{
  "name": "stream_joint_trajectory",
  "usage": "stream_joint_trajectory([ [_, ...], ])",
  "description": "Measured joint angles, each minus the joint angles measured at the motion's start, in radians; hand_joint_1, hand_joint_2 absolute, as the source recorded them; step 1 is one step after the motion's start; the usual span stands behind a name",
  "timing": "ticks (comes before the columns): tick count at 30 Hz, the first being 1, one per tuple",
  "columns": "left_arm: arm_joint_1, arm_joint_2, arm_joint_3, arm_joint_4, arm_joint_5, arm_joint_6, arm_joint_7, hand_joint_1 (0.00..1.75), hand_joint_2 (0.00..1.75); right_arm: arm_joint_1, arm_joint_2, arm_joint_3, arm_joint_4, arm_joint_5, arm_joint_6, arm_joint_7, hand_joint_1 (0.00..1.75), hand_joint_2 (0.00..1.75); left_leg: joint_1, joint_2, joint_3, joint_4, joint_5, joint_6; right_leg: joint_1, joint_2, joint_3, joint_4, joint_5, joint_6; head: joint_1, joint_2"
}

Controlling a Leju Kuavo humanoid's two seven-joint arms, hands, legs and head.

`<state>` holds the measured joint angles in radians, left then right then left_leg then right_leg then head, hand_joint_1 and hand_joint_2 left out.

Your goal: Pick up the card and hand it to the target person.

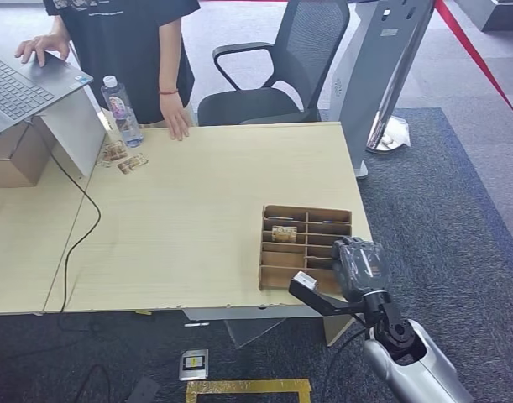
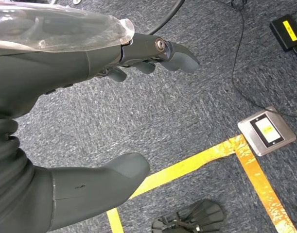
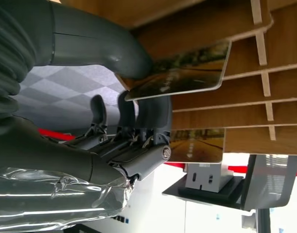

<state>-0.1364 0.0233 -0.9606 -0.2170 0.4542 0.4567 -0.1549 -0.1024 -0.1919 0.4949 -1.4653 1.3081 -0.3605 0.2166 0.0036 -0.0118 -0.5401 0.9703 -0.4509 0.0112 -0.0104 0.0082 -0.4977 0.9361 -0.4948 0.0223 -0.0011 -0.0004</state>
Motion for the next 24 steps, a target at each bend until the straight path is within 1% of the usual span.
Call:
stream_joint_trajectory([
  [19, -0.002, -0.004, 0.000, 0.000, -0.002, -0.004, 0.004, 0.00, 1.75, -0.024, 0.003, -0.020, 0.018, 0.005, 0.011, 0.000, 1.75, 1.75, 0.000, 0.000, 0.000, 0.000, 0.000, 0.000, 0.000, 0.000, 0.000, 0.000, 0.000, 0.001, 0.000, 0.000],
  [24, -0.002, -0.004, 0.000, 0.000, -0.002, -0.008, 0.003, 0.00, 1.75, -0.032, -0.004, -0.045, -0.006, -0.025, 0.057, -0.029, 1.75, 1.75, 0.000, 0.000, 0.000, 0.000, 0.000, 0.000, 0.000, 0.000, 0.000, 0.000, 0.000, 0.001, 0.000, 0.000],
])
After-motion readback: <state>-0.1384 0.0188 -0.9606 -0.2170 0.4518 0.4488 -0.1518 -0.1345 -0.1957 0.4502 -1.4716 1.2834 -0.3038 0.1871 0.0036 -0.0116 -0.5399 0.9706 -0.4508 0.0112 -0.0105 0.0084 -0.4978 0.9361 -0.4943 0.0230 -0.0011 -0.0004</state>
